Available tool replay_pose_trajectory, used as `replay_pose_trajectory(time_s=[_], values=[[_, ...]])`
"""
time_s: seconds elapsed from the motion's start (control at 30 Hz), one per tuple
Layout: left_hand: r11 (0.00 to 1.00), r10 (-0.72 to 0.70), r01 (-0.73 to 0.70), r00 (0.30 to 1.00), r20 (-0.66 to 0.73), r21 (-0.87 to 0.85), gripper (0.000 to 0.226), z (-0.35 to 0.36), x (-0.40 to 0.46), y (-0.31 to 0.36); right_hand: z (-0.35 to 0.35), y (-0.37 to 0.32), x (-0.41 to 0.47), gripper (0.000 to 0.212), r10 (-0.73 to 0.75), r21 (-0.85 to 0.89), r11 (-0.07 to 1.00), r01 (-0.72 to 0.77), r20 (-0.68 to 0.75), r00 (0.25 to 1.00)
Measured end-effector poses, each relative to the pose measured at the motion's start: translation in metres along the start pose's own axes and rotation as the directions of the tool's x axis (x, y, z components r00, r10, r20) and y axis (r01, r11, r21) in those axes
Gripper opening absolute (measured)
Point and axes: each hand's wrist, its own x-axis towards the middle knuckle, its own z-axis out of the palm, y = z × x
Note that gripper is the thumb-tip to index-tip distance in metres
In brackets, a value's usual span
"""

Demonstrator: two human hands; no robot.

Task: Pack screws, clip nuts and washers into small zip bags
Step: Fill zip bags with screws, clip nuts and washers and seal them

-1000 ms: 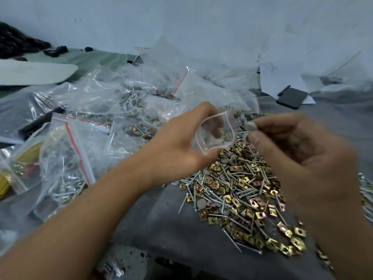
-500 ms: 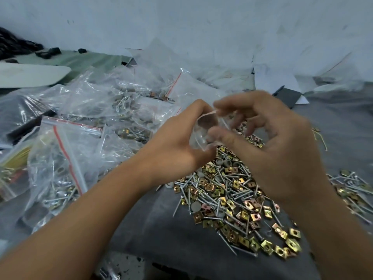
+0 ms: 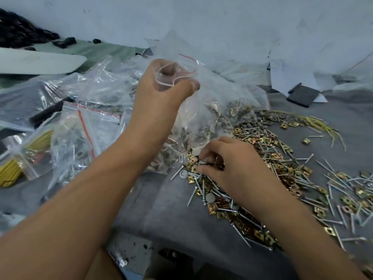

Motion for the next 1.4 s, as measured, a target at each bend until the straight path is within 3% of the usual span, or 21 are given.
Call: replay_pose_trajectory(time_s=[0.13,0.27,0.4,0.9,1.07,1.17,1.3,1.4], values=[[1.0,-0.013,0.013,1.0,-0.019,-0.007,0.032,-0.005,0.001,-0.001,0.004,0.003,-0.001,0.024,0.001,-0.053,0.999,-0.005,-0.076,0.997],[1.0,-0.016,0.015,1.0,-0.019,-0.003,0.032,-0.007,0.002,-0.001,0.008,0.006,0.001,0.032,0.062,-0.03,0.998,-0.063,-0.036,0.997],[1.0,-0.013,0.013,1.0,0.001,0.011,0.029,-0.005,0.001,-0.003,0.012,0.006,0.002,0.021,0.042,-0.012,0.999,-0.042,-0.055,0.998],[0.996,-0.013,0.005,0.995,0.103,0.084,0.022,0.004,-0.001,-0.009,0.006,0.0,-0.002,0.014,-0.082,0.006,0.997,0.083,-0.062,0.995],[0.991,0.003,-0.021,0.991,0.134,0.131,0.022,0.006,-0.004,-0.011,-0.004,0.009,0.0,0.013,0.012,0.128,0.992,0.006,-0.14,0.99],[0.985,0.02,-0.053,0.981,0.195,0.166,0.022,0.006,-0.006,-0.013,-0.017,0.014,-0.003,0.014,0.079,0.287,0.958,0.004,-0.277,0.958],[0.956,-0.033,-0.086,0.918,0.396,0.28,0.027,0.008,-0.012,-0.015,-0.045,0.002,-0.008,0.012,0.082,0.506,0.828,0.24,-0.533,0.842],[0.938,-0.06,-0.132,0.848,0.526,0.32,0.031,0.015,-0.017,-0.013,-0.061,-0.013,-0.013,0.013,-0.05,0.417,0.827,0.376,-0.612,0.789]])
